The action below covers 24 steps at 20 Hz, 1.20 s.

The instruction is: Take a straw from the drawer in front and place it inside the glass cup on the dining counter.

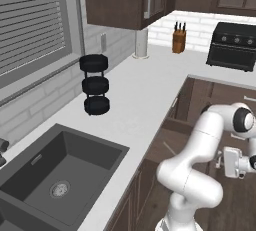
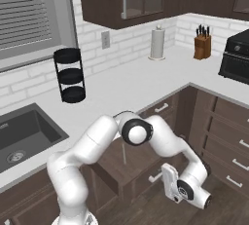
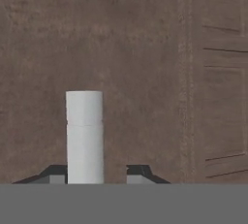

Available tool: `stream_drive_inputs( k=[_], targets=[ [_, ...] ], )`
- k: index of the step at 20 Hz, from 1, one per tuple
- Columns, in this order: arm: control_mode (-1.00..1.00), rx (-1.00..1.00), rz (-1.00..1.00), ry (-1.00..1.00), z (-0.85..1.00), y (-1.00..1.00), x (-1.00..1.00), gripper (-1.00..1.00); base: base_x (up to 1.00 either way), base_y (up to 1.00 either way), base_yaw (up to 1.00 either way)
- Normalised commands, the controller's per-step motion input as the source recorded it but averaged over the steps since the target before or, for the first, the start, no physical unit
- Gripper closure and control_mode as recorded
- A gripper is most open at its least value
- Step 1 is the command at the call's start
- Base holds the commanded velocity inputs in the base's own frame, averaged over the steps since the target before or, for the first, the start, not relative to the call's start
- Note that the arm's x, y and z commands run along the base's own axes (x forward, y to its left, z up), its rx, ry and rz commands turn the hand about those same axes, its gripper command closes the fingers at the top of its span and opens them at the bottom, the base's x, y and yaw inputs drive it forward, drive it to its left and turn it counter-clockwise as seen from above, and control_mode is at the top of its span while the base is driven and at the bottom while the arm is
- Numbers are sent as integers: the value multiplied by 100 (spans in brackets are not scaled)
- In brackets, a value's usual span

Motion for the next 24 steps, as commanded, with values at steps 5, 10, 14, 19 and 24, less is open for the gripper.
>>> stream_drive_inputs(
  k=[5, 10, 14, 19, 24],
  targets=[
    [-100, 0, 0, 2, -12, -29, -15, 100, 0, 0, 0],
    [-100, 0, -1, 4, -5, -15, -4, 100, 0, 0, 0],
    [-100, 0, 0, 1, 0, 0, 0, -100, 0, 0, 0],
    [-100, 0, 0, 1, 0, -6, -12, -100, 0, 0, 0],
    [-100, 0, 0, 0, 0, -32, -35, -100, 0, 0, 0]
  ],
)
